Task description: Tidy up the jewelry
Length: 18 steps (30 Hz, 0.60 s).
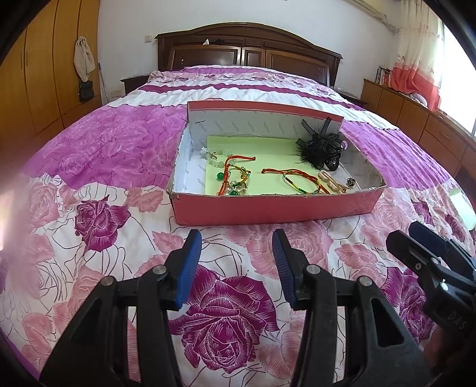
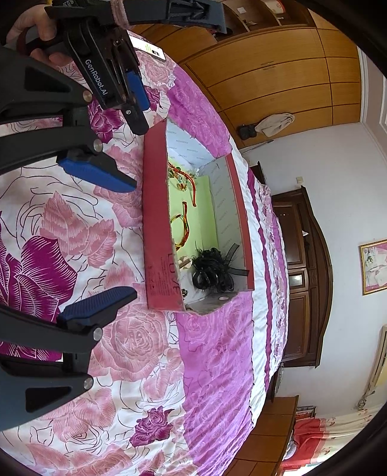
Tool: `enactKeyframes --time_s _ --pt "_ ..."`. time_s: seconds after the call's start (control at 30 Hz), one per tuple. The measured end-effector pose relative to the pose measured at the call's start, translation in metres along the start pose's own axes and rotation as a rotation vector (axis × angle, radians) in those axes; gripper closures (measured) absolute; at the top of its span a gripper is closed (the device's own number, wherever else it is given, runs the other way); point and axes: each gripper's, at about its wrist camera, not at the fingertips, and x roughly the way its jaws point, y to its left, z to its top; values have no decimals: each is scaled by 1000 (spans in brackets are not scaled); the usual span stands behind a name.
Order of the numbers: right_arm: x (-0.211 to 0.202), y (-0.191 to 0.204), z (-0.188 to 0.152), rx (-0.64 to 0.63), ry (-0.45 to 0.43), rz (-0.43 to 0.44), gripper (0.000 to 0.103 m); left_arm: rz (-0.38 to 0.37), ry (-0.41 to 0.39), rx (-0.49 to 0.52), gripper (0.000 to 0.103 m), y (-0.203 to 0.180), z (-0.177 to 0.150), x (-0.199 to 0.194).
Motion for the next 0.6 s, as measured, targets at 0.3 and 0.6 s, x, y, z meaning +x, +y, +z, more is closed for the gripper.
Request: enactKeyframes --time_s 0.3,0.6 --pt "0 0 0 -1 0 0 35 1 -1 -1 62 1 0 0" --pt "0 0 0 -1 1 0 35 2 -2 -2 62 1 1 0"
